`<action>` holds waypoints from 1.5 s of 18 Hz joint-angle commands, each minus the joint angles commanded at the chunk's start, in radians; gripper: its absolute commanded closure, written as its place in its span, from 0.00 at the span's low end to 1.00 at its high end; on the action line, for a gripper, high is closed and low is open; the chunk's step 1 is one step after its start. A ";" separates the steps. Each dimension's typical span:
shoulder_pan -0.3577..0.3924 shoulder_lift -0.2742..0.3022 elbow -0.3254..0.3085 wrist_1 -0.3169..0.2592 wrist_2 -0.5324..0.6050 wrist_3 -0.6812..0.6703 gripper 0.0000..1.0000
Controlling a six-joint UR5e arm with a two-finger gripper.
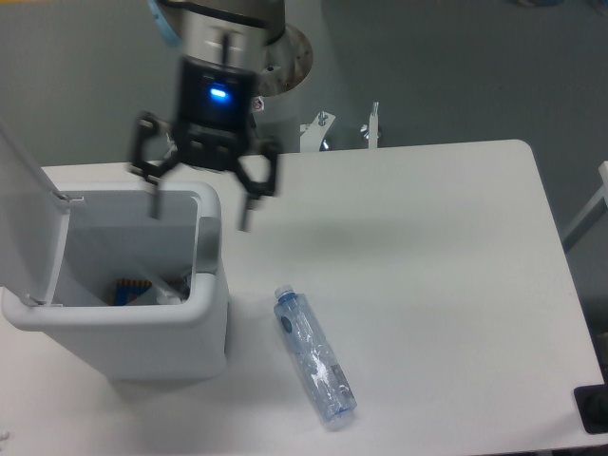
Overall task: Place the trash in the trash can
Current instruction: 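Move the open gripper over to the clear plastic water bottle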
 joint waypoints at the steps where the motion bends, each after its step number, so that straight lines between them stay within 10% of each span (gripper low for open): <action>1: 0.020 -0.012 0.009 0.003 0.043 0.005 0.00; 8: 0.063 -0.135 0.052 0.005 0.197 0.118 0.00; 27: 0.004 -0.495 0.126 0.011 0.122 0.000 0.00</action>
